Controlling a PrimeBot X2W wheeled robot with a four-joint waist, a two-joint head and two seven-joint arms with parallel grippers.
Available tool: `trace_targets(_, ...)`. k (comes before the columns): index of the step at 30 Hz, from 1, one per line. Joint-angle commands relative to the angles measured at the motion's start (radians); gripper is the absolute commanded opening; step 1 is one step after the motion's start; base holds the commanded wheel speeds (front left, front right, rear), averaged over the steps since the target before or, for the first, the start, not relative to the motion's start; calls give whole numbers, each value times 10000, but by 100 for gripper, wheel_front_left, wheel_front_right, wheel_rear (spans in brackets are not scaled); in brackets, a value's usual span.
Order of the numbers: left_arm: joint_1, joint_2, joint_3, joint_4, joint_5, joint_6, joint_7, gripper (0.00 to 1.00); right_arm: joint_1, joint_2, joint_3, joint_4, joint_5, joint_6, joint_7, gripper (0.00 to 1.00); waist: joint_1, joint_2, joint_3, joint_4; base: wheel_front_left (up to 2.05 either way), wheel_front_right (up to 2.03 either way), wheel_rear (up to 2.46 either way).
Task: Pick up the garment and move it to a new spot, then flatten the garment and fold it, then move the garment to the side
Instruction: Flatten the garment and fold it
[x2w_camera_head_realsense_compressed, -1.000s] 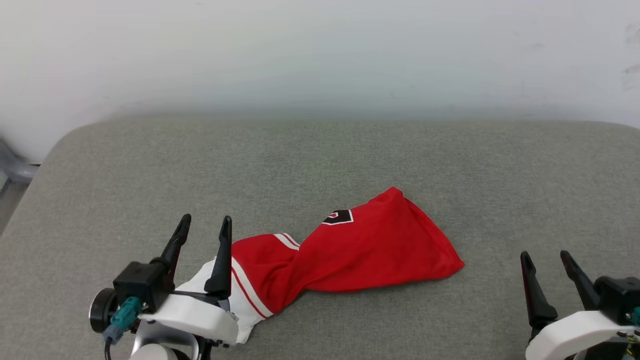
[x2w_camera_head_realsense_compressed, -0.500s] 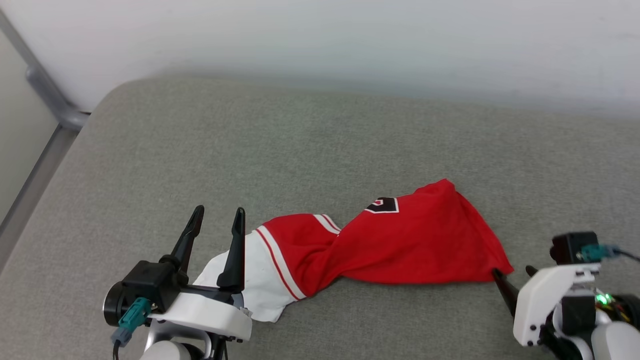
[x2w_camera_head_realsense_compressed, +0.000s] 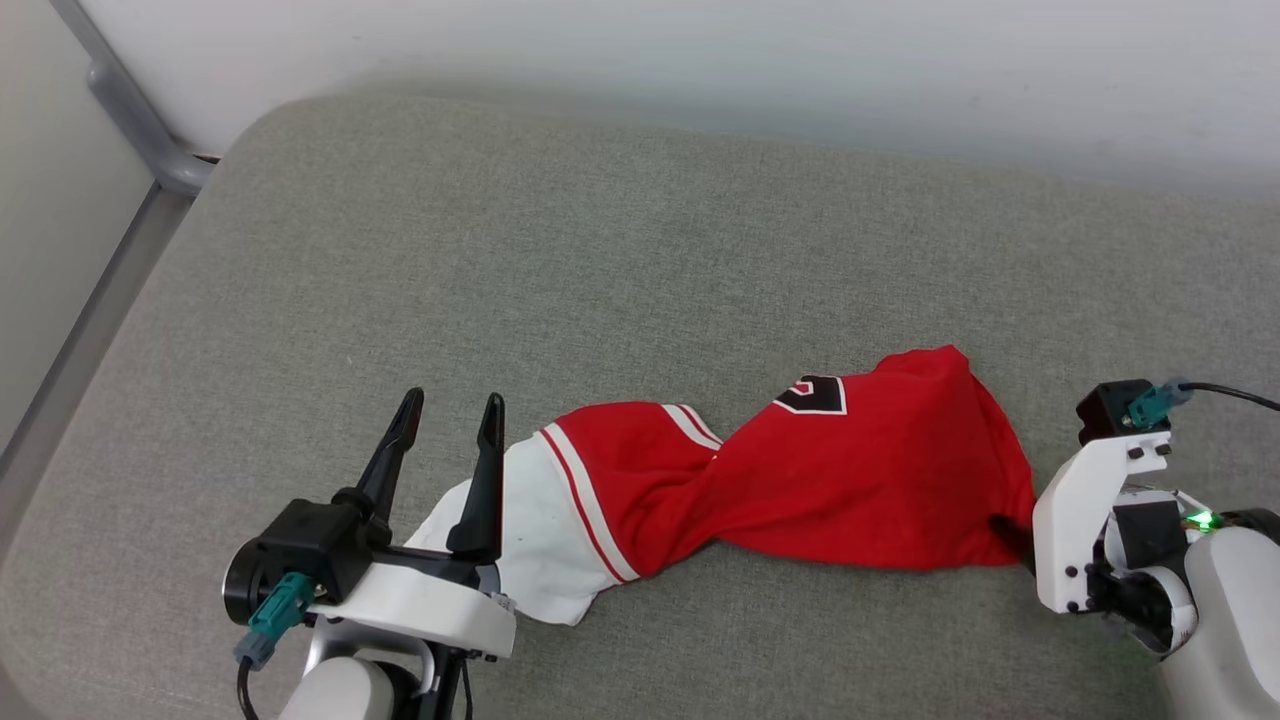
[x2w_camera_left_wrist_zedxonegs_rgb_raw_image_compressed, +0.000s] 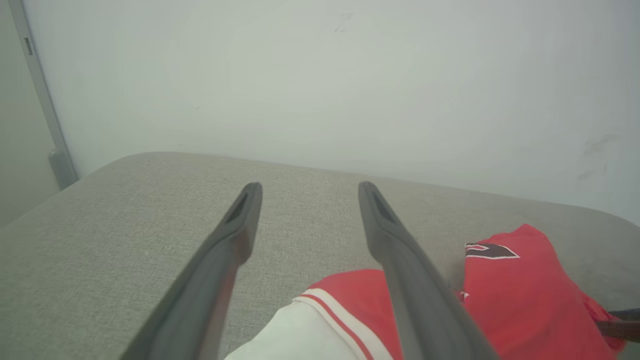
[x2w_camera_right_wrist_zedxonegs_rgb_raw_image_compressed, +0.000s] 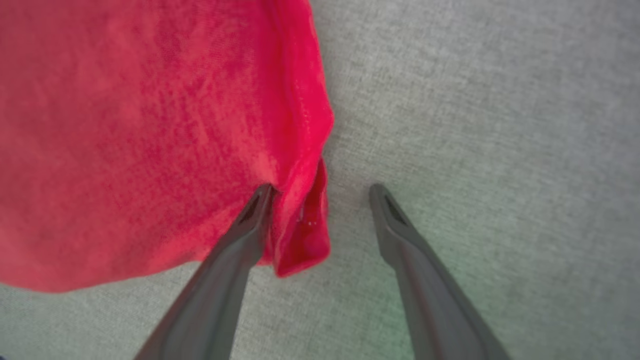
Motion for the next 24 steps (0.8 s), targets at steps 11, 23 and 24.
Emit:
trace_targets(11,80,-423,541,315,421,-383,-23,100,-276,-19,888,883,942,8,718,0,0,-1,-16,-237,0,0,0)
trace_targets(23,597,-460,871,660,675,-432,-23,100,263,-745,148,-1989,790,-5,-242,0,0,-1,-834,-1010,0,0,0)
trace_targets(24,674,-448,886,690,654,-412,-23,100,554,-764,-25,-2345,691,-5,-189,0,0,-1,-933,-1089,0,0,0)
